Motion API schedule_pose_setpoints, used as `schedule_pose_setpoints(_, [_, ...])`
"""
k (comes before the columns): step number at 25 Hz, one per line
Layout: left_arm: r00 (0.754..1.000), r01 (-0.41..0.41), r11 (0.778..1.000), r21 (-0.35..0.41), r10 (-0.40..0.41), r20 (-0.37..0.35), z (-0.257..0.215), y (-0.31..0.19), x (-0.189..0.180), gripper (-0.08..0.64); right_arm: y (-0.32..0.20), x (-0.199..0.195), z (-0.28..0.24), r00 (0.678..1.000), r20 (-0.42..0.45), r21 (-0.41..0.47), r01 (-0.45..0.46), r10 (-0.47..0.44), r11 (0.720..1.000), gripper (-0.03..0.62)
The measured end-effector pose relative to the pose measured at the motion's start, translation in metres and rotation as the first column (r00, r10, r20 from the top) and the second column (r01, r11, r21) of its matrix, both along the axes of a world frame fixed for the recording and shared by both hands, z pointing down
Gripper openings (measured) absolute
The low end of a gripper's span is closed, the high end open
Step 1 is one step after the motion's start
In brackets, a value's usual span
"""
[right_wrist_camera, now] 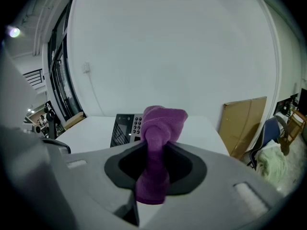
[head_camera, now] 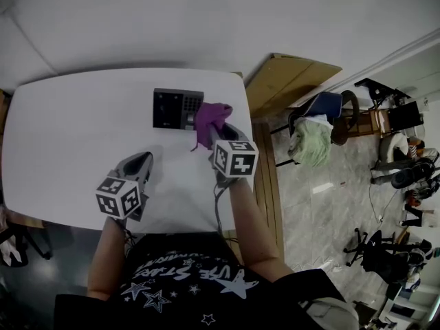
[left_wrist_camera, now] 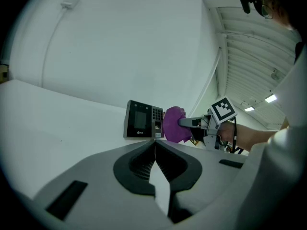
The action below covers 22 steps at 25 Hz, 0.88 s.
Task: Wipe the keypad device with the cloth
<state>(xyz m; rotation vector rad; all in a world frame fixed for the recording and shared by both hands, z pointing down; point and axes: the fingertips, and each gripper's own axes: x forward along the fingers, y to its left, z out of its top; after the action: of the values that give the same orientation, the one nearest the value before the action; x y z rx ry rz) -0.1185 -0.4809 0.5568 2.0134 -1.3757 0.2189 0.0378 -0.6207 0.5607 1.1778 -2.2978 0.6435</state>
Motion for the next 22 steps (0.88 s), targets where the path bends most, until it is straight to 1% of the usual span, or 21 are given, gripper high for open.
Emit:
schedule_pose_setpoints(13, [1.0, 0.001, 1.0, 0.03, -0.001, -0.012, -0.009, 0.036, -0.011, 0.009, 0.042, -0.001, -0.02, 1.0, -0.001, 0.043, -0.022, 0.022, 0.999, 0.098])
schedule_pose_setpoints(22, [1.0, -0.003, 0.999, 0.049, 0.005, -0.028, -0.013, 0.082, -0.014, 0.009, 0.091, -0.002, -0.029, 0.999, 0.01, 0.061, -0.034, 0.033, 0.998, 0.098])
